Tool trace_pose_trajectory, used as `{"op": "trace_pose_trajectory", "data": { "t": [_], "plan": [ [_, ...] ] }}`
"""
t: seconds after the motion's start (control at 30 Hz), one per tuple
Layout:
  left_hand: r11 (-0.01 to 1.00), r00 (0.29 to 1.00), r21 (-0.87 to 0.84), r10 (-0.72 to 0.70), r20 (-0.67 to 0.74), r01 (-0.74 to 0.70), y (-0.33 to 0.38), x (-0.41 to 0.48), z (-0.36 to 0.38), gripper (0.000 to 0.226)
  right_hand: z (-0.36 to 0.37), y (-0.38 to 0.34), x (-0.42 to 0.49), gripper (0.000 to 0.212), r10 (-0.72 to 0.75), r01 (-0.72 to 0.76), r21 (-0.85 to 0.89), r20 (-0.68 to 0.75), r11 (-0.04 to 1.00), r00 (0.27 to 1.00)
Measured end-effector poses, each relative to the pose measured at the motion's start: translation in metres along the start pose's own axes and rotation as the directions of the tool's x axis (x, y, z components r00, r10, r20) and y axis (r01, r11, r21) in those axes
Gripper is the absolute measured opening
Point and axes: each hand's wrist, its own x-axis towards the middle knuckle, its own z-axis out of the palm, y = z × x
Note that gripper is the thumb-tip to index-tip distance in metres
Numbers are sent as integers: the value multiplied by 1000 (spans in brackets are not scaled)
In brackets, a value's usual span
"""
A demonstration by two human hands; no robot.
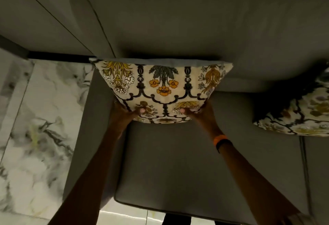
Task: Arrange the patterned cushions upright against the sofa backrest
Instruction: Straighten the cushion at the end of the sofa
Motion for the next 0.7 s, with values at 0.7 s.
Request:
{"op": "trace_pose_trajectory", "data": {
  "t": [0.7],
  "plan": [
    [866, 840, 500, -286, 461, 21, -43, -159, 304, 117, -225, 138, -130, 91, 355, -394, -200, -204, 897, 912]
  ]
}}
